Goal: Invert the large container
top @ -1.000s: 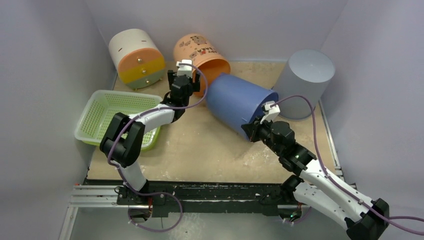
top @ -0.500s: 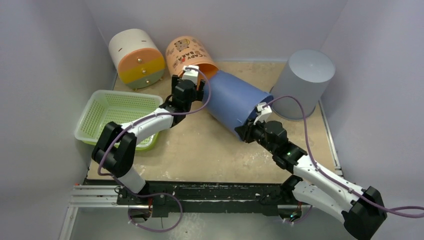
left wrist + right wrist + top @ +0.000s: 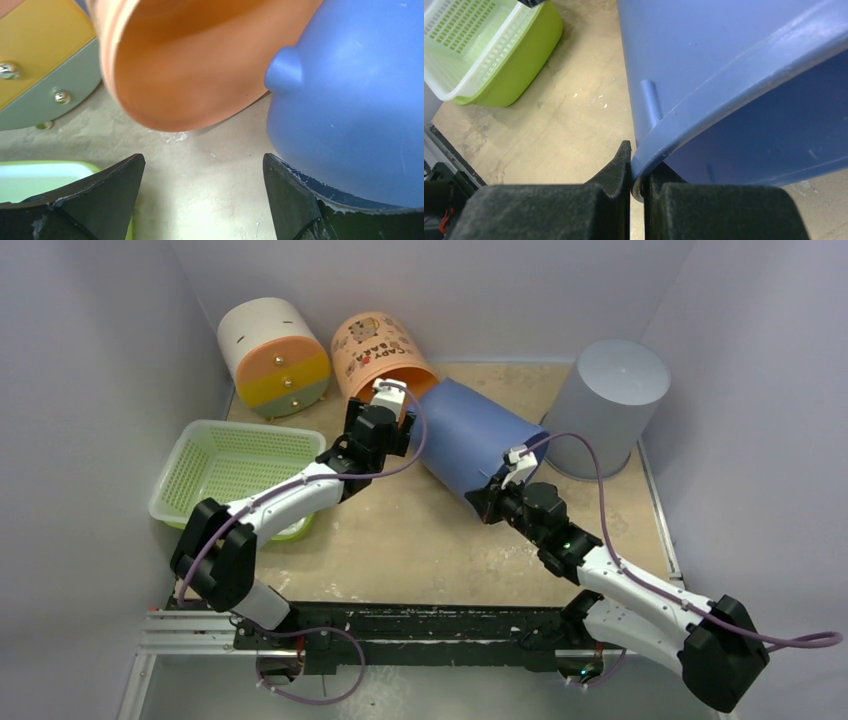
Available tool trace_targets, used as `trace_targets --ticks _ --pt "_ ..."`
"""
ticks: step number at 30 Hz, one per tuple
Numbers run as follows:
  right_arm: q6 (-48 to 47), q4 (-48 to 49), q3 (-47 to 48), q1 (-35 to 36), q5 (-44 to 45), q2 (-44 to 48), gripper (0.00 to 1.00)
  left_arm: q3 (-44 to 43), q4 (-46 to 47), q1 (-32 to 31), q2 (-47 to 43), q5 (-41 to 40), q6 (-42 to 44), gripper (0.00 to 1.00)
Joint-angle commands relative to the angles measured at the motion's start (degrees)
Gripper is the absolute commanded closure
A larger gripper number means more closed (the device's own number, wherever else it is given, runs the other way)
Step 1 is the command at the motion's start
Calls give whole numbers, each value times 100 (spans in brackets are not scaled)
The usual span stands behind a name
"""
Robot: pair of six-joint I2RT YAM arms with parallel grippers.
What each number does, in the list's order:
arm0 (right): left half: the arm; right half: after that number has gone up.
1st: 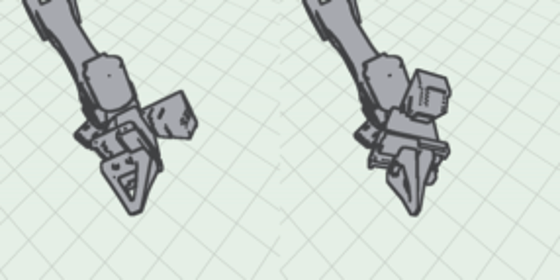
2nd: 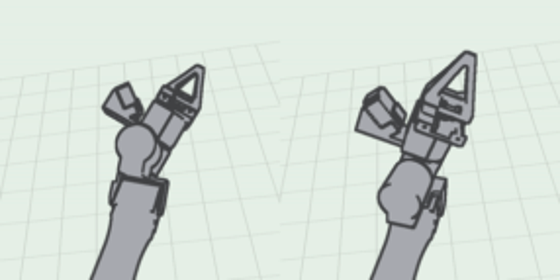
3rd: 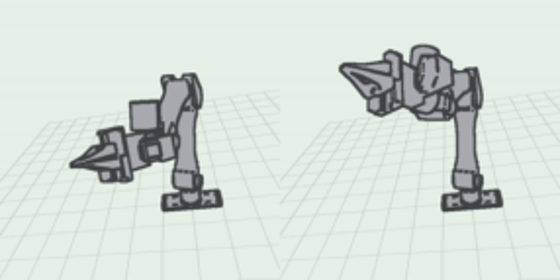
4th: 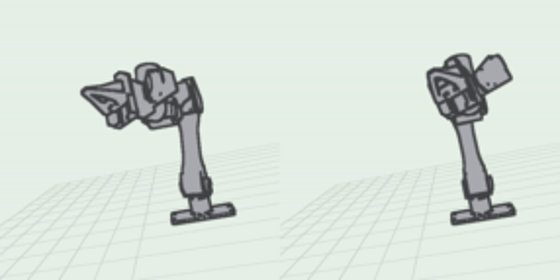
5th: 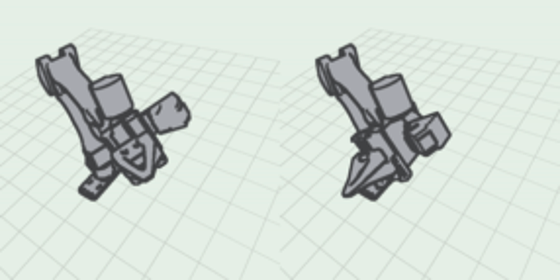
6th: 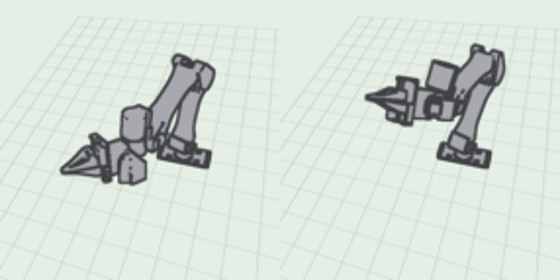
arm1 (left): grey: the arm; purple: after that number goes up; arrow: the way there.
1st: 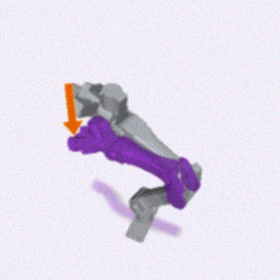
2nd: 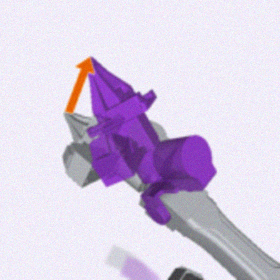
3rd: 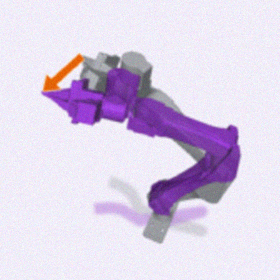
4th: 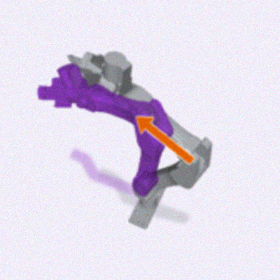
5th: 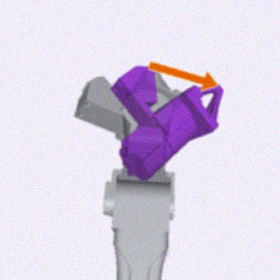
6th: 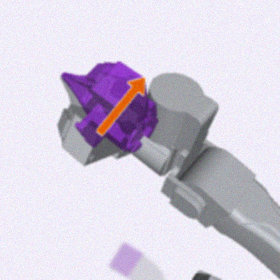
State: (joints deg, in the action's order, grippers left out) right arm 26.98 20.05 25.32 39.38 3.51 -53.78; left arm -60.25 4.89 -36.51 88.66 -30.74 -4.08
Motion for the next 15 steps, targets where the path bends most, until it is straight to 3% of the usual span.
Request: trace_targets --ticks 1,9,15 --pt "-127 71 373 143 -329 393 100 -592 -903 -21 -722 -318 -184 15" --pt "114 -247 1003 292 -1873 897 100 -1417 -2189 -14 -1539 -980 81 15" --pt "817 1769 499 428 -2773 318 100 -1785 -2488 -23 -2003 -1065 160 15"
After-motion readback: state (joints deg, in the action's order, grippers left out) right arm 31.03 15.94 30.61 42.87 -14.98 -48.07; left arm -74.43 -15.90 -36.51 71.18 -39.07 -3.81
